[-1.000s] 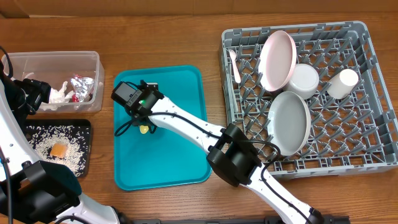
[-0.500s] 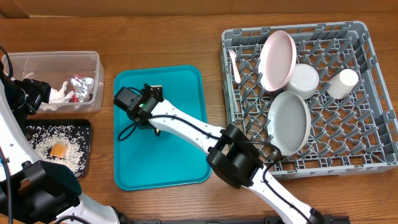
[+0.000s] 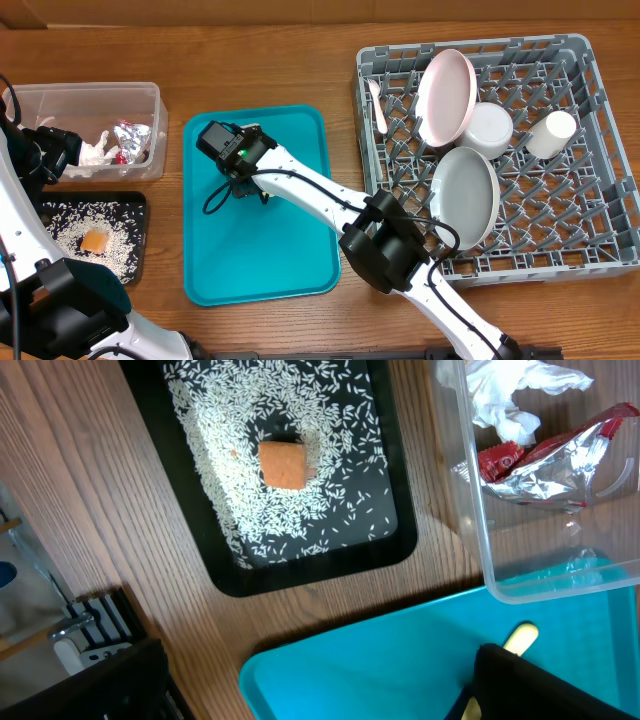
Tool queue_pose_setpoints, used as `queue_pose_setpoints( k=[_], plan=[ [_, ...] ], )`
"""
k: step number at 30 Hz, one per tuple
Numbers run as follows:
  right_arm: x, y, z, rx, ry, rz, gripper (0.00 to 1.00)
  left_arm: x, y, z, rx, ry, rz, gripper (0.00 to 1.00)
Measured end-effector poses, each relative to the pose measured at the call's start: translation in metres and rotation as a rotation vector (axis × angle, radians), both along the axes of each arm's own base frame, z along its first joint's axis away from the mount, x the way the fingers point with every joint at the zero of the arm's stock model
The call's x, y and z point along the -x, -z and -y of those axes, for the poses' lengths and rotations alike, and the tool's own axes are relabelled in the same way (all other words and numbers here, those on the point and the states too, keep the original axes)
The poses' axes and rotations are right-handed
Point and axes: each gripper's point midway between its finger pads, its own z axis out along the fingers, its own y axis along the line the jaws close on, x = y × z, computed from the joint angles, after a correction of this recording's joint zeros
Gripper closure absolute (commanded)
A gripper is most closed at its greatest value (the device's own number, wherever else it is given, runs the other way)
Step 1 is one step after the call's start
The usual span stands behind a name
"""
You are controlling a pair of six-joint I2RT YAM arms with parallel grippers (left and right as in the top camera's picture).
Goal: Sort waste into correct bins and load items into the dishwasher rack
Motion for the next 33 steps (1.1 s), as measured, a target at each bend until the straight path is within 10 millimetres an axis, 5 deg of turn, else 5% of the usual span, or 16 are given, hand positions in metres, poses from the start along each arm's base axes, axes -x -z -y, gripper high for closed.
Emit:
queue_pose_setpoints(
  k=[4,21,33],
  plan=[
    [-0.003,-0.001,-0.006,0.011,-0.123,0.023,0.51,0.0,0.0,0.0,0.0,0.0,0.0,0.0],
    [0.004,0.001,-0.001,0.059,-0.228,0.0,0.96,0.0,0.0,0.0,0.0,0.0,0.0,0.0],
    [0.011,-0.011,0.011,0.1,-0.176,-0.061,0.96,0.0,0.0,0.0,0.0,0.0,0.0,0.0]
  ],
)
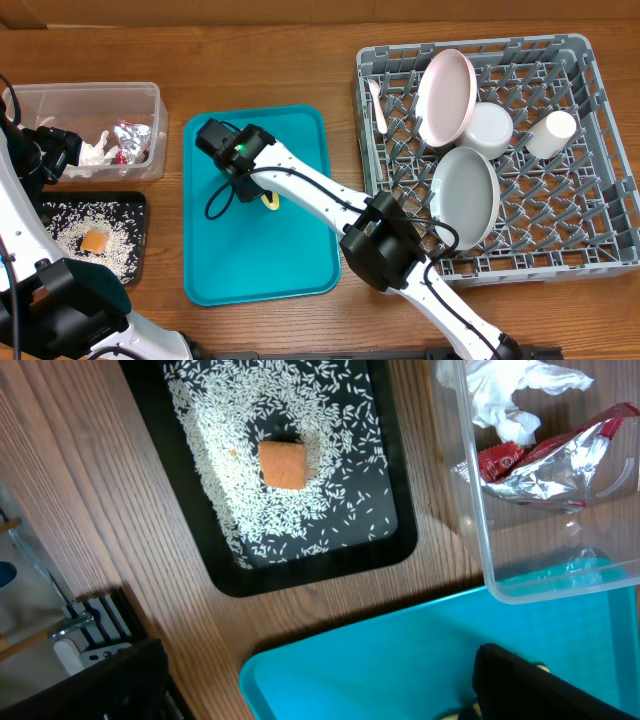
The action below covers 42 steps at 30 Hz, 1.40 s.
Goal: Sort waste into correct bins and load items into the dishwasher rack
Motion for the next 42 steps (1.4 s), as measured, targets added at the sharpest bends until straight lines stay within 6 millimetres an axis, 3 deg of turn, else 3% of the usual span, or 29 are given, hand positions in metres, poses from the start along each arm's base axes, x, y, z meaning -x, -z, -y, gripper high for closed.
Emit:
queue_pose_setpoints(
  k=[5,8,9,11,12,15,19,21,29,36,37,40,42],
  plan=[
    [-0.014,-0.039,0.001,-0.053,0.056,0.03,0.96,0.0,0.0,0.0,0.0,0.0,0.0,0.0],
    [-0.031,-0.064,0.012,-0.085,0.101,0.054,0.96,0.0,0.0,0.0,0.0,0.0,0.0,0.0],
    [-0.034,-0.068,0.016,-0.088,0.11,0.057,0.92,0.0,0.0,0.0,0.0,0.0,0.0,0.0],
    [-0.047,-0.078,0.029,-0.101,0.153,0.068,0.68,0.0,0.0,0.0,0.0,0.0,0.0,0.0],
    [-0.052,-0.081,0.034,-0.102,0.161,0.073,0.61,0.0,0.0,0.0,0.0,0.0,0.0,0.0],
    [-0.067,-0.082,0.053,-0.092,0.184,0.075,0.59,0.0,0.0,0.0,0.0,0.0,0.0,0.0],
    [-0.083,-0.077,0.062,-0.095,0.155,0.086,0.59,0.0,0.0,0.0,0.0,0.0,0.0,0.0],
    [-0.085,-0.063,0.06,-0.096,0.11,0.068,0.59,0.0,0.0,0.0,0.0,0.0,0.0,0.0],
    [-0.053,0.01,0.06,-0.052,-0.008,-0.1,0.58,0.0,0.0,0.0,0.0,0.0,0.0,0.0],
    [-0.045,0.012,0.061,-0.046,-0.033,-0.123,0.58,0.0,0.0,0.0,0.0,0.0,0.0,0.0],
    [-0.043,0.012,0.062,-0.042,-0.035,-0.131,0.59,0.0,0.0,0.0,0.0,0.0,0.0,0.0],
    [-0.036,0.012,0.065,-0.031,-0.045,-0.161,0.8,0.0,0.0,0.0,0.0,0.0,0.0,0.0],
    [-0.032,0.012,0.065,-0.035,-0.04,-0.18,0.89,0.0,0.0,0.0,0.0,0.0,0.0,0.0]
  ],
)
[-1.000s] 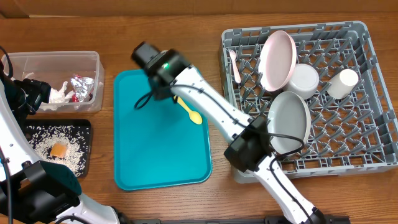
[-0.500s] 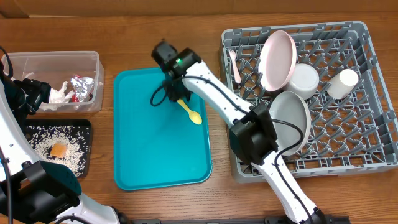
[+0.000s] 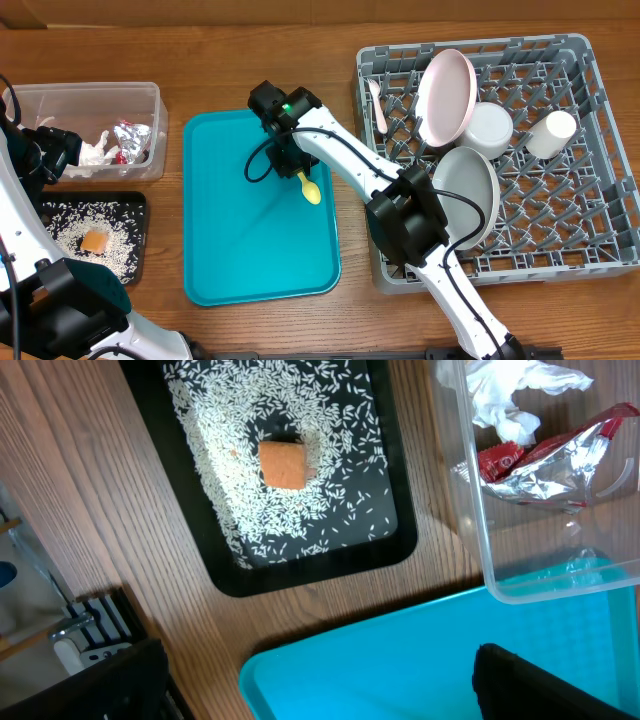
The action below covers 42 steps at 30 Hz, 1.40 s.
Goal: Sort waste into correct bins and load items into the dishwasher rack
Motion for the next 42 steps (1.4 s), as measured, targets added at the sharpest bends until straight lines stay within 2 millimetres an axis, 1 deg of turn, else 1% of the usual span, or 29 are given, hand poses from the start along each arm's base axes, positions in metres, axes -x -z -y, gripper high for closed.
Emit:
queue_pose_setpoints(
  k=[2,3,11,14,19,24,27,29,31,33,36,37,38,39,42],
  plan=[
    [0.003,0.0,-0.001,-0.01,-0.001,-0.018,0.95,0.0,0.0,0.0,0.0,0.0,0.0,0.0],
    [0.005,0.0,-0.002,-0.015,0.0,-0.026,0.96,0.0,0.0,0.0,0.0,0.0,0.0,0.0],
    [0.009,-0.001,-0.005,-0.037,0.011,-0.048,0.96,0.0,0.0,0.0,0.0,0.0,0.0,0.0],
    [0.01,-0.011,-0.007,-0.056,0.026,-0.047,0.96,0.0,0.0,0.0,0.0,0.0,0.0,0.0],
    [0.019,-0.003,-0.001,-0.032,0.039,-0.086,0.96,0.0,0.0,0.0,0.0,0.0,0.0,0.0],
    [0.019,-0.003,-0.001,-0.033,0.045,-0.087,0.96,0.0,0.0,0.0,0.0,0.0,0.0,0.0],
    [0.021,-0.003,0.0,-0.027,0.047,-0.094,0.82,0.0,0.0,0.0,0.0,0.0,0.0,0.0],
    [0.027,-0.003,0.003,-0.017,0.055,-0.124,0.75,0.0,0.0,0.0,0.0,0.0,0.0,0.0],
    [0.035,-0.003,0.005,-0.014,0.052,-0.159,0.71,0.0,0.0,0.0,0.0,0.0,0.0,0.0],
    [0.042,-0.004,0.006,-0.015,0.055,-0.193,0.64,0.0,0.0,0.0,0.0,0.0,0.0,0.0],
    [0.047,-0.007,0.006,-0.021,0.056,-0.219,0.56,0.0,0.0,0.0,0.0,0.0,0.0,0.0],
    [0.048,-0.008,0.005,-0.025,0.058,-0.22,0.5,0.0,0.0,0.0,0.0,0.0,0.0,0.0],
    [0.048,-0.011,0.005,-0.03,0.059,-0.218,0.43,0.0,0.0,0.0,0.0,0.0,0.0,0.0],
    [0.048,-0.015,0.004,-0.038,0.062,-0.214,0.29,0.0,0.0,0.0,0.0,0.0,0.0,0.0],
    [0.048,-0.036,-0.001,-0.081,0.073,-0.201,0.27,0.0,0.0,0.0,0.0,0.0,0.0,0.0]
  ],
)
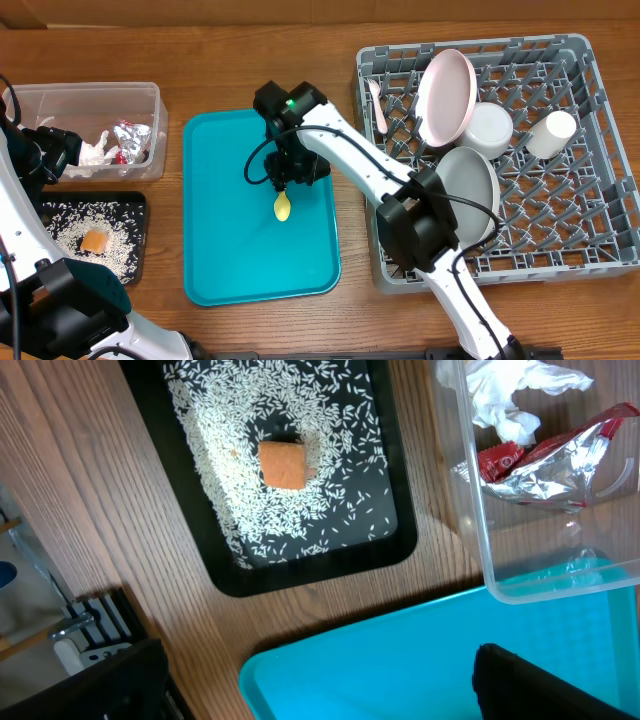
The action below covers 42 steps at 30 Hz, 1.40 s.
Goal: Sort waste into correct bins and load items into the dishwasher rack
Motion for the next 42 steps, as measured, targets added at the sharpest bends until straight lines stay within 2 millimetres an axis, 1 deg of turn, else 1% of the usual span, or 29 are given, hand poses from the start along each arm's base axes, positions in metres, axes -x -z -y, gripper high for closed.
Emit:
queue_pose_setpoints(
  k=[1,3,5,9,12,16,18,20,22,26,28,32,36,38,42],
  plan=[
    [0.003,-0.007,-0.002,-0.02,0.001,-0.007,0.27,0.0,0.0,0.0,0.0,0.0,0.0,0.0],
    [0.007,-0.015,-0.006,-0.051,0.01,-0.027,0.27,0.0,0.0,0.0,0.0,0.0,0.0,0.0],
    [0.01,-0.019,-0.01,-0.068,0.034,-0.044,0.27,0.0,0.0,0.0,0.0,0.0,0.0,0.0],
    [0.011,-0.017,-0.013,-0.024,0.127,-0.028,0.27,0.0,0.0,0.0,0.0,0.0,0.0,0.0],
    [0.017,-0.015,-0.019,0.028,0.178,0.007,0.27,0.0,0.0,0.0,0.0,0.0,0.0,0.0],
    [0.027,-0.013,-0.038,0.05,0.205,0.072,0.28,0.0,0.0,0.0,0.0,0.0,0.0,0.0],
    [0.037,-0.006,-0.049,0.08,0.22,0.1,0.28,0.0,0.0,0.0,0.0,0.0,0.0,0.0],
    [0.04,0.001,-0.048,0.11,0.233,0.108,0.28,0.0,0.0,0.0,0.0,0.0,0.0,0.0],
    [0.039,0.01,-0.043,0.149,0.249,0.112,0.29,0.0,0.0,0.0,0.0,0.0,0.0,0.0],
    [0.032,0.026,-0.029,0.209,0.284,0.114,0.29,0.0,0.0,0.0,0.0,0.0,0.0,0.0],
    [0.027,0.03,-0.023,0.224,0.304,0.113,0.29,0.0,0.0,0.0,0.0,0.0,0.0,0.0],
    [0.019,0.03,-0.015,0.233,0.331,0.122,0.3,0.0,0.0,0.0,0.0,0.0,0.0,0.0],
    [0.019,0.03,-0.016,0.228,0.334,0.118,0.36,0.0,0.0,0.0,0.0,0.0,0.0,0.0],
    [0.021,0.032,-0.019,0.222,0.33,0.112,0.4,0.0,0.0,0.0,0.0,0.0,0.0,0.0],
    [0.029,0.034,-0.024,0.22,0.315,0.095,0.55,0.0,0.0,0.0,0.0,0.0,0.0,0.0]
  ],
)
